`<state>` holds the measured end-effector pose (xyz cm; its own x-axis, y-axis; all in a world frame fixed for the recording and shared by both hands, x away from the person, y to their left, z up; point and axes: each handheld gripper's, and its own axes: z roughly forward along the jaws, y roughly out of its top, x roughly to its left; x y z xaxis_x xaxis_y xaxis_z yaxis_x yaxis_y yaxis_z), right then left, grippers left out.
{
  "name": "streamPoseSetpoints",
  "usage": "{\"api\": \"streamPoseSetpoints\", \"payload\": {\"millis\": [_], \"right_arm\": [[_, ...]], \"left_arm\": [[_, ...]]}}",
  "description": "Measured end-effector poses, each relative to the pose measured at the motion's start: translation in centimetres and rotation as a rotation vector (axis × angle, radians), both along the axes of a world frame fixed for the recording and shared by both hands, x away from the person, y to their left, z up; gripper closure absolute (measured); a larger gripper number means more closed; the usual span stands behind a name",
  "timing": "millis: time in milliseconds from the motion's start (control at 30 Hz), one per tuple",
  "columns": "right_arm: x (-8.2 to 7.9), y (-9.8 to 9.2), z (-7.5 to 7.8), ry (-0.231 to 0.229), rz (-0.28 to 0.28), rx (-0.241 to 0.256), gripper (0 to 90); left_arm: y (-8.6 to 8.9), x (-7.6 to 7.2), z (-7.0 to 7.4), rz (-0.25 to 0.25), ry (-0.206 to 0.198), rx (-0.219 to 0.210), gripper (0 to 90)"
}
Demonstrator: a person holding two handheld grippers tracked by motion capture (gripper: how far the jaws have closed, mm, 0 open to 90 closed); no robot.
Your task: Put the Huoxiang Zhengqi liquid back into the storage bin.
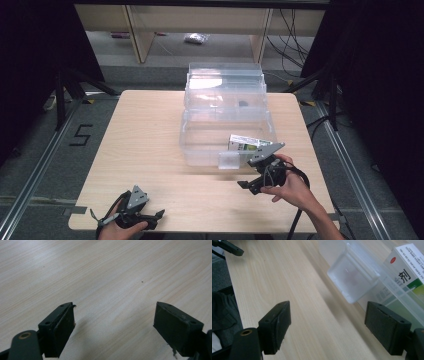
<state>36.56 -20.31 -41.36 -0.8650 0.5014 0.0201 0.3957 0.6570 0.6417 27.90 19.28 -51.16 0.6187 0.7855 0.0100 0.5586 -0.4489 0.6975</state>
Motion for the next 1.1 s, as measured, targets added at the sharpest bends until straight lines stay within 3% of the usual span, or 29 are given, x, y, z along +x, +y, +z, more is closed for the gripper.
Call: {"api": "streamPoseSetpoints", "payload": {"millis": [67,133,200,367,700,767,933,967,1100], "right_arm": [[-0.3,0.0,-0.2,0.018,-0.016,0.003,22.1],[-0.2,-0.1,-0.5,-0.003,0.015,0.006,22.1],[-0.4,-0.3,-0.5,0.017,-0.008,-0.009,22.1],[-0.6,-0.3,-1.1,0.002,0.010,0.016,21.8],[-1.3,-0.6,-2.0,0.017,-0.032,0.032,20.2],[-1.3,-0.6,-2.3,-0.002,-0.039,0.048,20.2],[-1.9,-1.0,-2.9,0.030,-0.044,0.047,20.3],[-2.0,-1.0,-3.1,0.010,-0.048,0.061,20.3],[-2.4,-1.2,-3.5,0.023,-0.052,0.064,20.4]], "left_arm": [[0.0,0.0,0.0,0.002,0.000,-0.001,16.4],[0.0,0.0,0.0,-0.003,0.005,0.000,16.4],[0.0,0.0,0.0,-0.003,0.004,0.002,16.4],[0.0,0.0,0.0,0.001,0.000,0.000,16.4],[0.1,0.0,0.1,-0.009,0.004,0.009,16.4],[0.0,0.0,0.1,-0.006,-0.001,0.007,16.4],[0.0,0.0,0.1,-0.011,-0.006,0.007,16.4],[0.1,-0.1,0.2,-0.021,0.009,0.007,16.4],[0.0,-0.1,0.2,-0.018,0.006,0.008,16.4]]}}
